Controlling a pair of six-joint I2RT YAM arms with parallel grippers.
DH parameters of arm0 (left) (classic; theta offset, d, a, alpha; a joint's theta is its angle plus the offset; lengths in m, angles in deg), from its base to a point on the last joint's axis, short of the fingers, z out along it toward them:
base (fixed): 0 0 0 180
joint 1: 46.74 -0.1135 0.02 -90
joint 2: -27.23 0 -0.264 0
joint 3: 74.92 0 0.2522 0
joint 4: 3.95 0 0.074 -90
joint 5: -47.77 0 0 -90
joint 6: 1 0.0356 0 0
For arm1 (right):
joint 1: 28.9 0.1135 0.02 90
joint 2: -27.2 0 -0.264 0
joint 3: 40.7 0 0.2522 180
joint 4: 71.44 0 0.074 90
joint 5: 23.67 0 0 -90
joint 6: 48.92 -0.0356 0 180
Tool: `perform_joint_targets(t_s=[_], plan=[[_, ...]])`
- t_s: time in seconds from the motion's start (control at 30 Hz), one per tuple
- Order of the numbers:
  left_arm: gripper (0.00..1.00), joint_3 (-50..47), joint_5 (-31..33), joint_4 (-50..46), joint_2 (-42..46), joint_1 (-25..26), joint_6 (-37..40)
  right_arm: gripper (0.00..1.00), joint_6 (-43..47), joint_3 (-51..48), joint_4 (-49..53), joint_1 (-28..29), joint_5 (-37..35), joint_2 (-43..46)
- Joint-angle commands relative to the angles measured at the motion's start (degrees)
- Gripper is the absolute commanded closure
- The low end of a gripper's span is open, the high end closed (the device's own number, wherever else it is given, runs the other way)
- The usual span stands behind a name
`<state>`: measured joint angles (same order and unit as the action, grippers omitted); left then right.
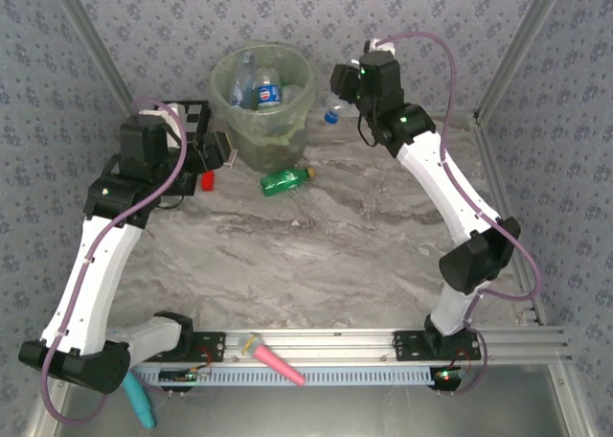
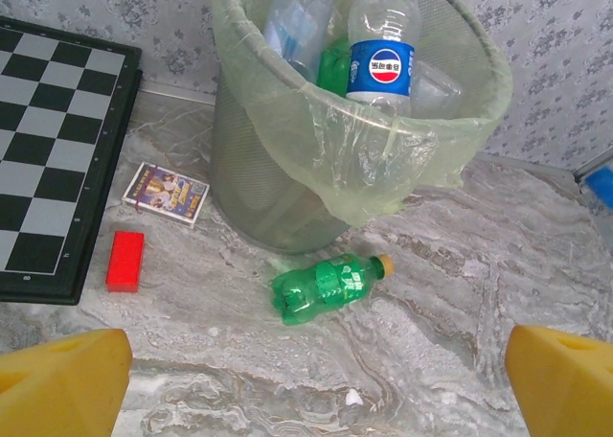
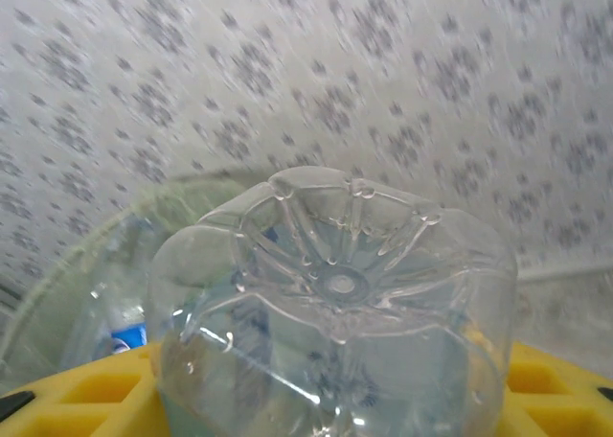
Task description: Put the plastic bottles in the bin
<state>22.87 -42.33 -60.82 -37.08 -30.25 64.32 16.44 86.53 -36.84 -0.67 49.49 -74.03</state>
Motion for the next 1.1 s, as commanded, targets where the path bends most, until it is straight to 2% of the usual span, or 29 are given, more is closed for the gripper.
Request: perform_joint_targets(t_s=[0.0, 0.3, 0.53, 0.77, 1.07], plan=[[0.00, 3.01, 0.49, -2.35, 0.18, -0.31, -0.97, 0.42, 6.72, 5.73, -3.87, 1.01, -2.18, -3.76], [0.00, 5.00, 0.11, -6.26, 0.68, -0.30, -2.53, 0.43, 7.14, 17.70, -6.16, 1.42, 3.56, -13.73], [0.00, 4.92, 0.19, -6.54, 1.30, -0.32, -3.17, 0.43, 9.48, 24.92, -6.31, 3.12, 4.76, -20.49], [0.00, 4.80, 0.29, -6.37, 1.47, -0.32, -2.84, 0.41, 14.16, 26.28, -9.50, 5.22, 2.61, -21.95], [0.00, 4.45, 0.10, -5.84, 1.14, -0.32, -2.74, 0.41, 17.62, 29.24, -9.24, 6.36, 4.46, -26.08]])
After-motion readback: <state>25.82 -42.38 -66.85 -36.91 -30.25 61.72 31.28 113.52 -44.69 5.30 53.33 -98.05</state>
